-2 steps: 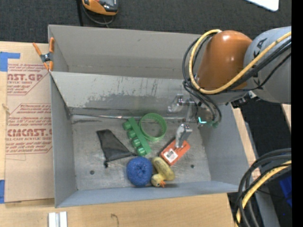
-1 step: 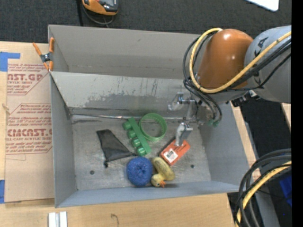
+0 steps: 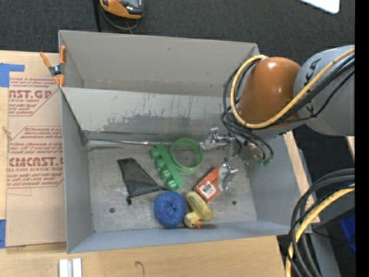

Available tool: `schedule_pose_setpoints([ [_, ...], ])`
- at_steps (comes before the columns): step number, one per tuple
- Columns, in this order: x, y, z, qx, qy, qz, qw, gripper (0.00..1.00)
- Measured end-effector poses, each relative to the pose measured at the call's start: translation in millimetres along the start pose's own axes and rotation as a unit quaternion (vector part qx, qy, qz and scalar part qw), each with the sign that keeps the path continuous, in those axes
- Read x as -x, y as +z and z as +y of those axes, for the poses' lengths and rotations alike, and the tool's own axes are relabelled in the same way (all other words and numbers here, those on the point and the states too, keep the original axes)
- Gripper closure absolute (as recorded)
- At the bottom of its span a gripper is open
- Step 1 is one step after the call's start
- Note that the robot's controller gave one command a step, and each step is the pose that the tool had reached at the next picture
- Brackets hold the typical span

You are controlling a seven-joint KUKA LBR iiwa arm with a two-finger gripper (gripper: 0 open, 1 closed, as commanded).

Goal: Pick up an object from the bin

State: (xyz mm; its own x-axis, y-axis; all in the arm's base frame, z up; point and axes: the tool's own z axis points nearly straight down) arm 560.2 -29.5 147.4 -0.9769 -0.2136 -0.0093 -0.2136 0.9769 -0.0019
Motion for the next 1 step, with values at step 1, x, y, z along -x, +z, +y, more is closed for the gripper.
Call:
schedule_pose_setpoints([
  [1, -12.1, 14.0, -21.1, 0.003, -0.228, 0.0047, 0.9737, 0.00],
])
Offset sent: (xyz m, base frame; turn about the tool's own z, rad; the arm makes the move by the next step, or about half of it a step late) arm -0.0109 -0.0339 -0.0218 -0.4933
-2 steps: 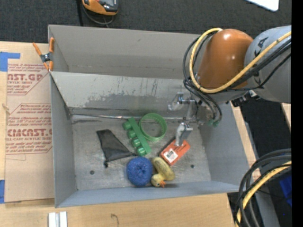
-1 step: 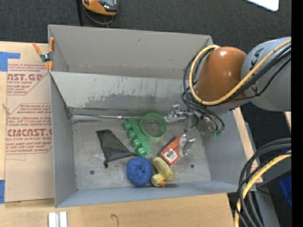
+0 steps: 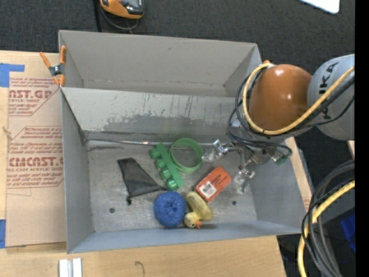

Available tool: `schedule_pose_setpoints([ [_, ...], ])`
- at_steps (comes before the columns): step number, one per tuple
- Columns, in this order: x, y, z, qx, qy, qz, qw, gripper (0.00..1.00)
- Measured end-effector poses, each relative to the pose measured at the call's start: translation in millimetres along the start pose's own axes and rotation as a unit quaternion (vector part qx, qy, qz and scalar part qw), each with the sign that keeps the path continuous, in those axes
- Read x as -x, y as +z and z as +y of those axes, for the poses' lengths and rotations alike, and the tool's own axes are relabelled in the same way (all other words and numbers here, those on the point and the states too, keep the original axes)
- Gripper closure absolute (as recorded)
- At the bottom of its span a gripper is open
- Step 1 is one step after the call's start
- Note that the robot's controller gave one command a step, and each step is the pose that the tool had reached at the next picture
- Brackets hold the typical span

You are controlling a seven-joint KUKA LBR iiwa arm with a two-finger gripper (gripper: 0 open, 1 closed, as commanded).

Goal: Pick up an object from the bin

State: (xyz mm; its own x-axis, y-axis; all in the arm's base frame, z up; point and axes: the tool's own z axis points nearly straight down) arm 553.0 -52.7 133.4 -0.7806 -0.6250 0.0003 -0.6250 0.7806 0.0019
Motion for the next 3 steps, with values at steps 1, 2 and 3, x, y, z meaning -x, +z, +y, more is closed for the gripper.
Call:
schedule_pose_setpoints([
  [1, -5.7, -3.7, -5.4, -0.001, -0.070, -0.0017, 0.9976, 0.00],
  [2, 4.0, 41.1, -4.3, -0.002, -0.150, -0.0009, 0.9887, 0.00],
  [3, 2.4, 36.3, -3.1, 0.000, -0.157, -0.0014, 0.9876, 1.00],
])
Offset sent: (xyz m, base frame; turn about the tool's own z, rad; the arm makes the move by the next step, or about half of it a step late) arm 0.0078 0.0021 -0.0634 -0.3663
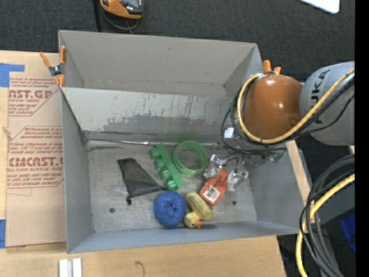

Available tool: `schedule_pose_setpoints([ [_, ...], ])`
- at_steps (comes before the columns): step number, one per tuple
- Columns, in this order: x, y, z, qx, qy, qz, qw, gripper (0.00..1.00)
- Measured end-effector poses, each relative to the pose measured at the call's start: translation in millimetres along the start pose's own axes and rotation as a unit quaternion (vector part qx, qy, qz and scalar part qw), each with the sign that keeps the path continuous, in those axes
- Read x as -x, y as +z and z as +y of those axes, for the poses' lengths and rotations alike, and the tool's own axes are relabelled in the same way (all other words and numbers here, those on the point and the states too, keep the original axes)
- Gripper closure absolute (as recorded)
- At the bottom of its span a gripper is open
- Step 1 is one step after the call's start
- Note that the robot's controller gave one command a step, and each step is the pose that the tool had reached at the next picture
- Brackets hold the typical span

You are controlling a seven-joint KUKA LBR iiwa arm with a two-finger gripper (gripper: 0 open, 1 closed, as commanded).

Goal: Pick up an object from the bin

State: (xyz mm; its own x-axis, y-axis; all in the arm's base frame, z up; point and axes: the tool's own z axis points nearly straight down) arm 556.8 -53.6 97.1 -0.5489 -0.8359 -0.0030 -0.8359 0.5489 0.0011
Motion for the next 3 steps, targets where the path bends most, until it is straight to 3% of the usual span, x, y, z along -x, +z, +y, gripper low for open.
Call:
schedule_pose_setpoints([
  [3, 0.1, -3.6, 0.8, 0.001, 0.000, 0.0005, 1.0000, 1.00],
])
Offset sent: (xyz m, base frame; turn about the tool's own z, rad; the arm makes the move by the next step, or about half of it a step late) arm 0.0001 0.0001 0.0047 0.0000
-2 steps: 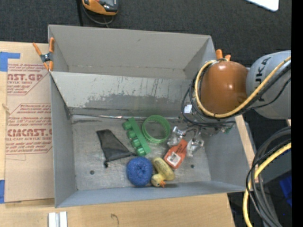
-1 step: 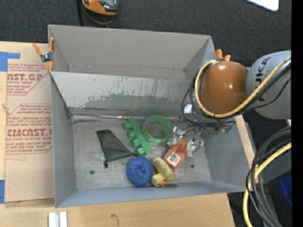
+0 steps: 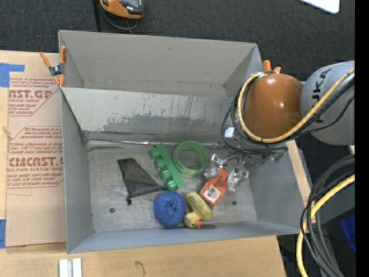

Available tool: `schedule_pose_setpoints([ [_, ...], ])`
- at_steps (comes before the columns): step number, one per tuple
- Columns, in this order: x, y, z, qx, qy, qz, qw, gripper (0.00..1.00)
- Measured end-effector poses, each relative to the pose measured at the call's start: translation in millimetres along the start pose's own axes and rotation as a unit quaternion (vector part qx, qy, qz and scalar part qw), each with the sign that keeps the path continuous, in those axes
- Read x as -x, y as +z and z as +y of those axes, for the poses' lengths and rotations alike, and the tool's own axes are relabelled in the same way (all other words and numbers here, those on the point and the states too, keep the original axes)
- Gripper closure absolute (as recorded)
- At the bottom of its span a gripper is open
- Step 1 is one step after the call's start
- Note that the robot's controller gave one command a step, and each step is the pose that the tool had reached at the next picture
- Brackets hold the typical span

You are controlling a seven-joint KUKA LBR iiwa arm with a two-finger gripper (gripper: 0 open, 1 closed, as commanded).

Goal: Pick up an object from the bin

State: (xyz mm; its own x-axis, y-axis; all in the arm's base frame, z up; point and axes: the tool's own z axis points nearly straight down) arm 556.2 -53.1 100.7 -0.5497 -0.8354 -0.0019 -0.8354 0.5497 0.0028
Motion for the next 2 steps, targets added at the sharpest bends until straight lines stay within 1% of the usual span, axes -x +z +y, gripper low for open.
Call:
schedule_pose_setpoints([
  [2, 0.7, -12.1, -0.1, -0.001, 0.000, -0.0001, 1.0000, 1.00],
])
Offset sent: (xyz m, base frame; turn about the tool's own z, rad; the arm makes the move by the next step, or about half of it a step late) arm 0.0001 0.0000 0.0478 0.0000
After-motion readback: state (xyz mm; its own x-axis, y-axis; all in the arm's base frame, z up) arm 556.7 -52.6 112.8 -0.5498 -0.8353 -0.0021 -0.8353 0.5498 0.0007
